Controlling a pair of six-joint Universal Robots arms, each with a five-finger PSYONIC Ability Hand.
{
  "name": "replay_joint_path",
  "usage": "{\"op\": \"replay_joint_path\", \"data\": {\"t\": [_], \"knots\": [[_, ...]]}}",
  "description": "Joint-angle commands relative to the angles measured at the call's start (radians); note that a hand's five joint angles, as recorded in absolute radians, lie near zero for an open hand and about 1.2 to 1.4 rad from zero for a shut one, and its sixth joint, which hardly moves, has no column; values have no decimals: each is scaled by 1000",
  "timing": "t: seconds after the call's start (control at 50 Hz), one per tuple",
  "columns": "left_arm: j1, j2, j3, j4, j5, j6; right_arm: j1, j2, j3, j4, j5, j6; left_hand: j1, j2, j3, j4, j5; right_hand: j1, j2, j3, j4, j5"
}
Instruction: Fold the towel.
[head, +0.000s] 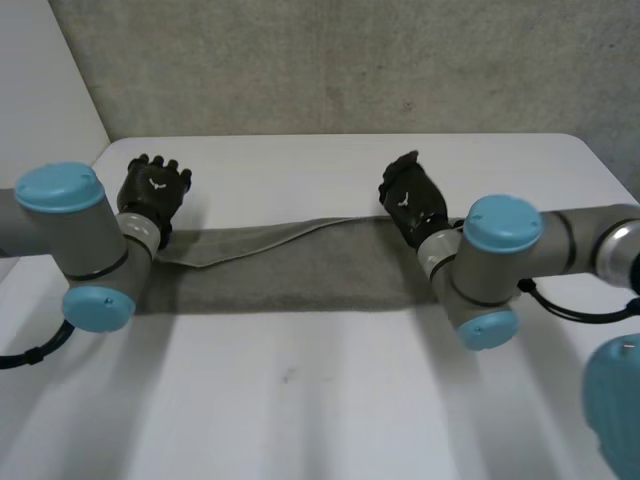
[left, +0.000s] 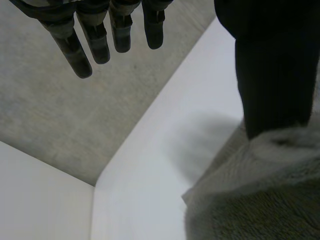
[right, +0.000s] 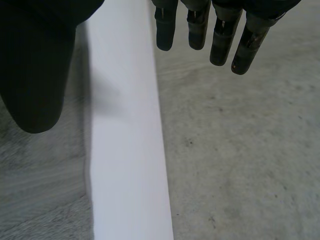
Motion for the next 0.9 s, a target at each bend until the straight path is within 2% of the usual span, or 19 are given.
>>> {"op": "replay_joint_path", "data": {"t": [0.02, 0.1, 0.14, 0.16, 0.2, 0.26, 0.3, 0.32, 0.34, 0.36, 0.44, 0.48, 0.52, 0.6, 0.62, 0.64, 0.66, 0.78, 0.9], "knots": [[4, 199, -141, 2, 6, -19, -35, -270, 188, 94, -7, 311, -12, -8, -9, -10, -29, -28, -42, -32, -55, -54], [2, 279, -218, 7, 12, -33, -83, -351, 244, 193, -12, 416, -12, -8, -9, -10, -29, -28, -42, -32, -55, -54], [-2, 330, -294, 8, 18, -53, -125, -384, 277, 303, -28, 501, -3, 1, 0, -1, -20, -28, -42, -32, -55, -54], [-2, 330, -294, 8, 18, -53, -126, -384, 278, 303, -28, 501, -3, 1, 0, -1, -20, -28, -42, -32, -55, -54], [-5, 347, -368, 7, 49, -60, -165, -387, 294, 424, -48, 563, 5, 10, 8, 8, -11, -28, -42, -32, -55, -54], [-7, 345, -397, 7, 75, -59, -185, -387, 304, 473, -65, 586, 35, 39, 38, 37, 18, -28, -42, -32, -55, -54], [-7, 338, -437, -4, 121, -62, -222, -386, 336, 515, -90, 597, 204, 208, 207, 206, 187, -28, -42, -32, -55, -54], [-7, 337, -437, -4, 121, -62, -222, -386, 336, 515, -90, 597, 205, 209, 208, 208, 189, -28, -42, -32, -55, -54], [1, 337, -452, -10, 144, -65, -234, -383, 356, 506, -107, 597, 455, 459, 458, 458, 438, -28, -42, -32, -55, -54], [7, 336, -472, -23, 168, -67, -245, -381, 374, 493, -122, 597, 597, 601, 600, 600, 580, -28, -42, -32, -55, -54], [28, 334, -491, -64, 205, -71, -265, -380, 406, 470, -136, 595, 610, 615, 613, 613, 594, -28, -42, -32, -55, -54], [47, 330, -485, -79, 210, -74, -270, -380, 420, 460, -136, 594, 596, 600, 599, 598, 579, -28, -42, -32, -55, -54], [63, 289, -454, -84, 209, -77, -271, -377, 429, 447, -137, 594, 444, 448, 447, 446, 427, -28, -42, -32, -55, -54], [76, 232, -388, -90, 204, -77, -271, -367, 428, 444, -134, 589, 314, 318, 317, 316, 297, -28, -42, -32, -55, -54], [82, 203, -353, -93, 199, -80, -271, -363, 426, 440, -131, 584, 198, 202, 200, 200, 181, -28, -42, -32, -55, -54], [82, 202, -353, -93, 199, -80, -271, -363, 426, 440, -131, 584, 196, 201, 199, 199, 180, -28, -42, -32, -55, -54], [82, 174, -321, -93, 190, -80, -271, -361, 428, 432, -127, 580, -19, -14, -16, -16, -35, -28, -42, -32, -55, -54], [82, 114, -225, -96, 135, -90, -271, -354, 448, 362, -117, 546, -22, -17, -19, -19, -38, 3, -11, -2, -24, -24], [77, 149, -254, -101, 121, -139, -273, -326, 455, 312, -116, 509, -22, -17, -19, -19, -38, 76, 62, 72, 49, 49]]}}
